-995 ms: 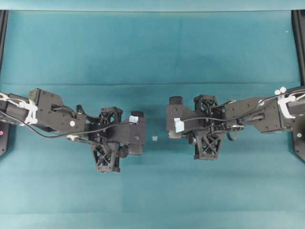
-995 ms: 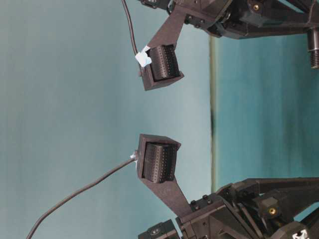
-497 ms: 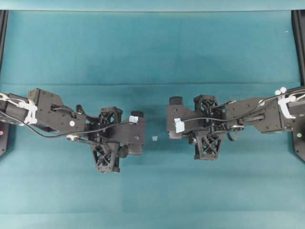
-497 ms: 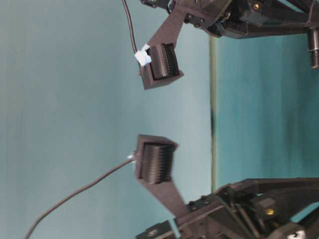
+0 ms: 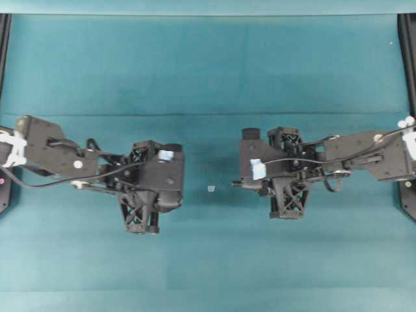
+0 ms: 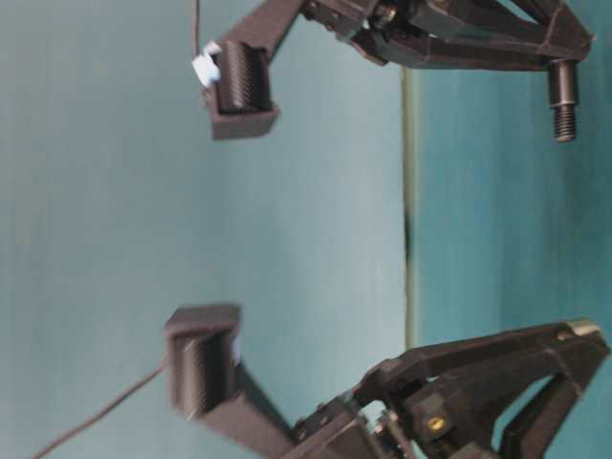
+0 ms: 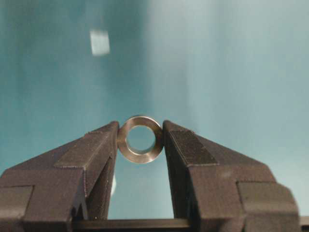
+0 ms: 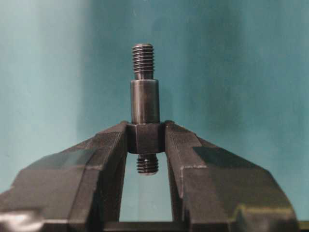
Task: Insert the washer onto the shaft with both hands.
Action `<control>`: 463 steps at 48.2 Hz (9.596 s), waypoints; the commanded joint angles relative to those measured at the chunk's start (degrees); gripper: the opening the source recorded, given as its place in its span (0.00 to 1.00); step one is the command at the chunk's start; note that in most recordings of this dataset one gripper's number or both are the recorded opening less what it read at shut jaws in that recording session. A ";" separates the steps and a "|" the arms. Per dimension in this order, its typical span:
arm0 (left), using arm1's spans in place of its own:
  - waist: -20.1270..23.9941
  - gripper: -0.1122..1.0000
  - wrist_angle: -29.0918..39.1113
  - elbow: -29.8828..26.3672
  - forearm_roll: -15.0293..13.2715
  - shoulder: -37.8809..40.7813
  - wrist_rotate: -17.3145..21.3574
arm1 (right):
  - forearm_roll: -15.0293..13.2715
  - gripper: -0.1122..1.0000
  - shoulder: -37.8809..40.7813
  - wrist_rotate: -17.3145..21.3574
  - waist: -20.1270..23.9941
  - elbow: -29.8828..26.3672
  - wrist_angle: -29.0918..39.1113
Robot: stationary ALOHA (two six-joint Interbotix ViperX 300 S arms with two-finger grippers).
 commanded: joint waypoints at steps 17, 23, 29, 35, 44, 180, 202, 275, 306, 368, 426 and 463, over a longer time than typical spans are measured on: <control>0.00 0.43 -15.64 4.83 0.09 -4.13 -0.35 | 3.96 0.10 -6.33 0.44 1.58 8.53 -19.95; -0.09 0.43 -22.06 6.33 0.00 -4.92 -0.70 | 4.04 0.10 -7.91 2.99 2.55 11.25 -25.84; -0.09 0.43 -26.37 7.29 0.00 -5.36 -0.88 | 4.04 0.10 -9.23 5.71 3.60 13.89 -30.67; -0.09 0.43 -29.00 7.56 0.09 -5.36 -2.02 | 4.04 0.10 -10.11 7.56 5.62 16.35 -34.19; -0.18 0.43 -33.13 7.73 0.00 -4.22 -4.39 | 4.04 0.10 -9.67 10.55 7.73 18.19 -38.50; -2.02 0.43 -39.64 -1.76 0.00 8.61 -9.67 | 4.22 0.10 2.37 13.27 7.21 14.41 -58.01; -2.02 0.43 -38.41 -2.81 0.00 9.76 -9.58 | 4.13 0.10 2.37 13.27 7.12 14.33 -57.83; -2.02 0.59 -34.19 -6.06 0.00 11.07 -9.58 | 4.13 0.10 2.37 13.10 6.68 14.33 -56.87; -2.02 0.87 -26.37 -5.01 0.00 6.77 -9.49 | 4.13 0.10 2.37 12.66 6.68 14.24 -56.78; -2.02 0.87 -6.68 11.87 0.00 -21.88 -8.70 | 4.13 0.10 2.64 12.57 6.68 13.80 -55.99; -2.02 0.87 -6.68 11.87 0.09 -21.71 -8.88 | 4.04 0.10 2.81 12.57 6.68 13.36 -55.55; -1.93 0.87 -6.68 11.95 0.00 -21.62 -8.88 | 4.04 0.10 2.81 12.57 6.68 13.36 -55.46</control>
